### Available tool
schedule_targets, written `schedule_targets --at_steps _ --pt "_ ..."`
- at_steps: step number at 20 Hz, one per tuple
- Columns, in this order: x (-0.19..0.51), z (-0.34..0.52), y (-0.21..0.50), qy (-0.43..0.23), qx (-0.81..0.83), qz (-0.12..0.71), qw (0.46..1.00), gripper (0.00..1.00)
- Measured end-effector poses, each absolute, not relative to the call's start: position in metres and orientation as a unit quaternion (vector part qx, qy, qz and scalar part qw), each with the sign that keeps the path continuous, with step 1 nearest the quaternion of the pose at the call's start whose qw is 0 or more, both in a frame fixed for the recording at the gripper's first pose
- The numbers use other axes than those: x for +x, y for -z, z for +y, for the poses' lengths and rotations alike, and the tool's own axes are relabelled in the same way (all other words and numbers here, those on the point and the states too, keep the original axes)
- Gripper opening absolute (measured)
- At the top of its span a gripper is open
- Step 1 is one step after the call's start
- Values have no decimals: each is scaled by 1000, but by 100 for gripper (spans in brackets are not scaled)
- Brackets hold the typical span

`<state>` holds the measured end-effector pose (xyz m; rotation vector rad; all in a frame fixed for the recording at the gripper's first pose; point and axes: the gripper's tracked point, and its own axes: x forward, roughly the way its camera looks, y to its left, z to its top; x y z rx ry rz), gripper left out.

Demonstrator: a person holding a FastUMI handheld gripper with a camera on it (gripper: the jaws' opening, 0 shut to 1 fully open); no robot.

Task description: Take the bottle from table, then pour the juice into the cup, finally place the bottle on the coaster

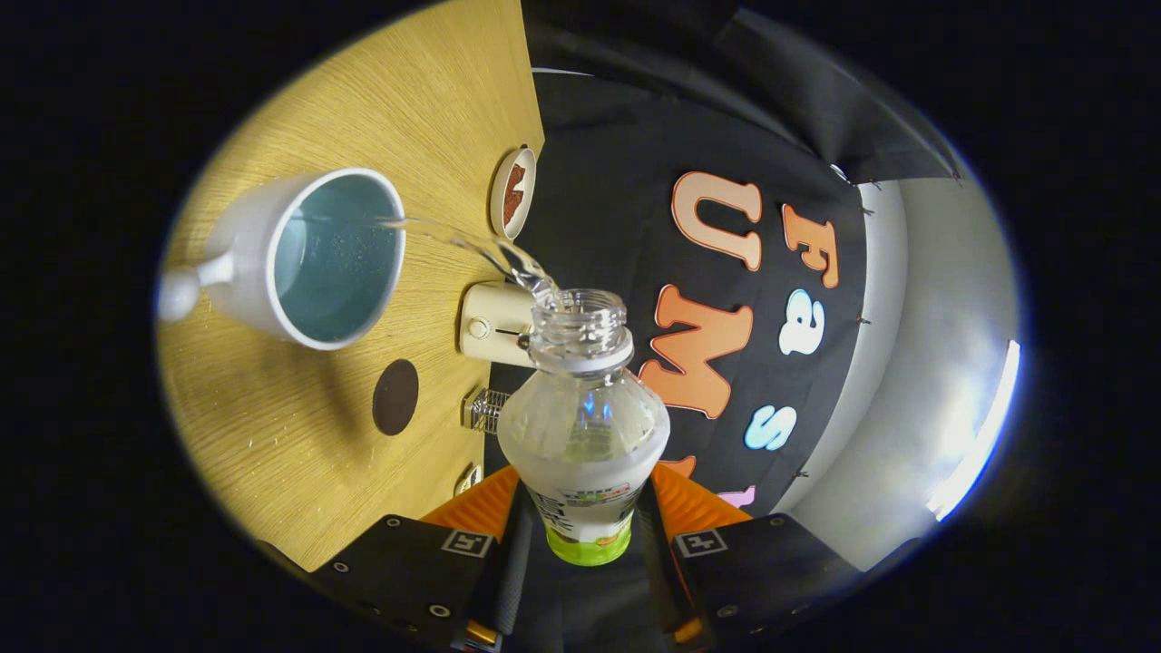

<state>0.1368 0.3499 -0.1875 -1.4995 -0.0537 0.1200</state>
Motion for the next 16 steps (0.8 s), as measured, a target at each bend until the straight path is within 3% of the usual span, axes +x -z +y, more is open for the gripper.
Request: schedule_targets --at_steps 16 --pt "146 339 198 -56 -697 -8 715 58"
